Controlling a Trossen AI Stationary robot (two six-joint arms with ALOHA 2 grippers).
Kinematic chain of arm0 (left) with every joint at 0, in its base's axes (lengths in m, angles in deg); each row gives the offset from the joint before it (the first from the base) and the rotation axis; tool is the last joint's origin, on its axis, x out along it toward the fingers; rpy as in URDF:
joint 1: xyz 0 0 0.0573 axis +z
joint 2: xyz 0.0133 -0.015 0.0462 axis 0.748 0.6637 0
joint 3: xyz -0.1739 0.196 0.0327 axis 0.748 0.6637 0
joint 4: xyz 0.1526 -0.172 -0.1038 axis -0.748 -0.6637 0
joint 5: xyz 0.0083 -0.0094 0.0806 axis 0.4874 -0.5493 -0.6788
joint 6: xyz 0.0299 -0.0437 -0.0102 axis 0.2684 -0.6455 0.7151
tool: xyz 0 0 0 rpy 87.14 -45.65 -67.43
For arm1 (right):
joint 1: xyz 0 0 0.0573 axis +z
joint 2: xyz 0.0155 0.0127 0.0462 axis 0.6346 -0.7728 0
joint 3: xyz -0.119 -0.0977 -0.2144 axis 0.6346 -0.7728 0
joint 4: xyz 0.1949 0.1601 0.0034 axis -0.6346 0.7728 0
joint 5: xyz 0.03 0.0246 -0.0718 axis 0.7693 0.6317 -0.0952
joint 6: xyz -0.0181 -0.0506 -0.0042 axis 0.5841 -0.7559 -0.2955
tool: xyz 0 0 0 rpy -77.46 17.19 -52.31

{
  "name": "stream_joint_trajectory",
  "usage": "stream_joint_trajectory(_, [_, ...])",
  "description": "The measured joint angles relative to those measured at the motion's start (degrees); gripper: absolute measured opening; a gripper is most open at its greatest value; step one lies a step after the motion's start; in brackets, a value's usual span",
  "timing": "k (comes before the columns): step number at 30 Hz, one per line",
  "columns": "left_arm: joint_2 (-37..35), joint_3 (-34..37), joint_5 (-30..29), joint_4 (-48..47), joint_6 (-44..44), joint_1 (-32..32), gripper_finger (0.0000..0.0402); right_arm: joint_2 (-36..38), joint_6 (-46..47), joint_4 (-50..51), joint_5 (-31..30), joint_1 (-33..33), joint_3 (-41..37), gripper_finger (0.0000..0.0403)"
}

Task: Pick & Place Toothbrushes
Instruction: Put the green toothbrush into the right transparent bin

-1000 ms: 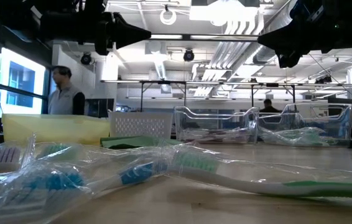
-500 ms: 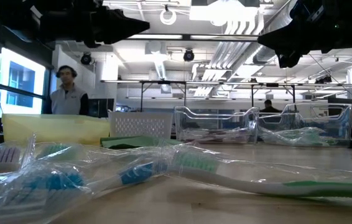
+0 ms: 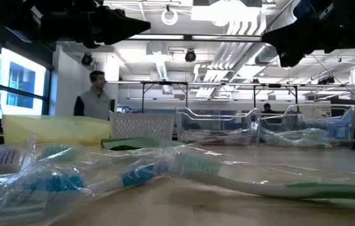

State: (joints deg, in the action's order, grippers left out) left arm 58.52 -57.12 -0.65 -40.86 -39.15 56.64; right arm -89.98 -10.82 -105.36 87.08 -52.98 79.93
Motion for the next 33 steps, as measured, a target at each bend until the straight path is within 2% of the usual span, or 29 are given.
stream_joint_trajectory(10, [0.02,-0.01,-0.02,-2.29,-0.53,0.01,0.0000,0.01,0.22,0.02,1.05,-0.01,0.00,0.0003])
stream_joint_trajectory(18, [0.02,-0.08,-0.17,-3.94,-5.87,0.01,0.0000,0.01,0.68,0.00,0.97,-0.01,0.00,0.0003])
stream_joint_trajectory(20, [0.02,-0.64,-1.89,-4.00,-6.25,-0.25,0.0000,0.00,2.18,0.02,0.98,-0.01,0.00,0.0003])
stream_joint_trajectory(23, [0.02,-2.63,-8.49,-5.48,-5.55,-2.68,0.0000,-0.01,3.25,0.02,1.14,-0.01,0.00,0.0003])
stream_joint_trajectory(29, [0.11,-8.74,-15.83,-17.67,-4.72,-9.07,0.0000,-0.01,3.46,0.00,1.09,-0.01,0.00,0.0003])
stream_joint_trajectory(33, [0.17,-12.10,-19.94,-26.98,-8.70,-13.13,0.0000,-0.01,4.33,0.01,1.08,-0.01,0.00,0.0003])
